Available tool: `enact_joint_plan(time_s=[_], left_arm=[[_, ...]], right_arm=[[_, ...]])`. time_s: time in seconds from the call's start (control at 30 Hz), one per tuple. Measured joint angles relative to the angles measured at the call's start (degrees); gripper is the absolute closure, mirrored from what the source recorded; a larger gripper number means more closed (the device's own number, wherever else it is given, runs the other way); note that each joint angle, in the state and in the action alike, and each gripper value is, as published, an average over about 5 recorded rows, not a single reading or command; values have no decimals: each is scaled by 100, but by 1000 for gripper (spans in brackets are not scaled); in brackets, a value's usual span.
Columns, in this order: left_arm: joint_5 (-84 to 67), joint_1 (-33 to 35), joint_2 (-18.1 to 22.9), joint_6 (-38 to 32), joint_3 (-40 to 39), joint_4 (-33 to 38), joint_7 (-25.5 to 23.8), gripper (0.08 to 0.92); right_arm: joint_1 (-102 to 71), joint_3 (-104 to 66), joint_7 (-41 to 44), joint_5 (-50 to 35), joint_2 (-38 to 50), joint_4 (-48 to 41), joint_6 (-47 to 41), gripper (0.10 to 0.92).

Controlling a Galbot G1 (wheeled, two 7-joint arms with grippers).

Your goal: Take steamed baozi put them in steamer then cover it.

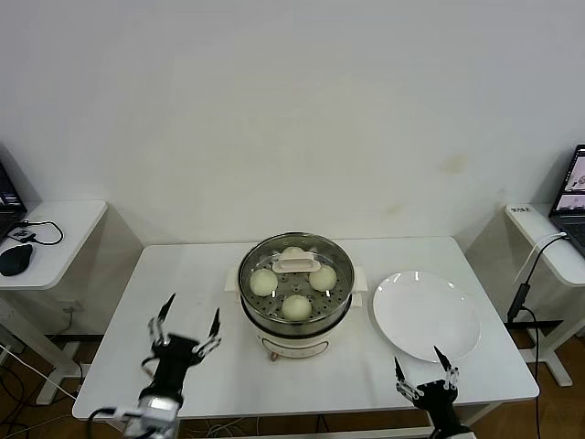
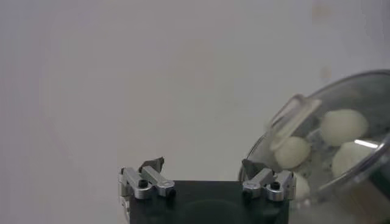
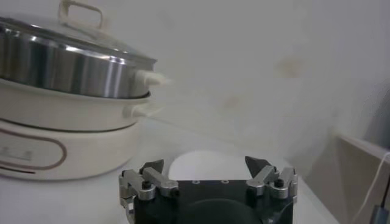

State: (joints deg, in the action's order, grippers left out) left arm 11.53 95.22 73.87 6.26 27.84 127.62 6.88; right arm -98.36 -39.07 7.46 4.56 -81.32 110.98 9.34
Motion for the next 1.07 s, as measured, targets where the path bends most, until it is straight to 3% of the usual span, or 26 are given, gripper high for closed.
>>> enact_joint_plan(time_s=[0.47,1.07], left_arm=[[-1863,1157,146,-1052,441,-289,358,177],[-2255,1433,377,-1458,683,-595,142,177]], right_arm=[[-312,134,-30,-287,329,107,-62,203],[-349,308,-16,-320,321,271,-220,203]])
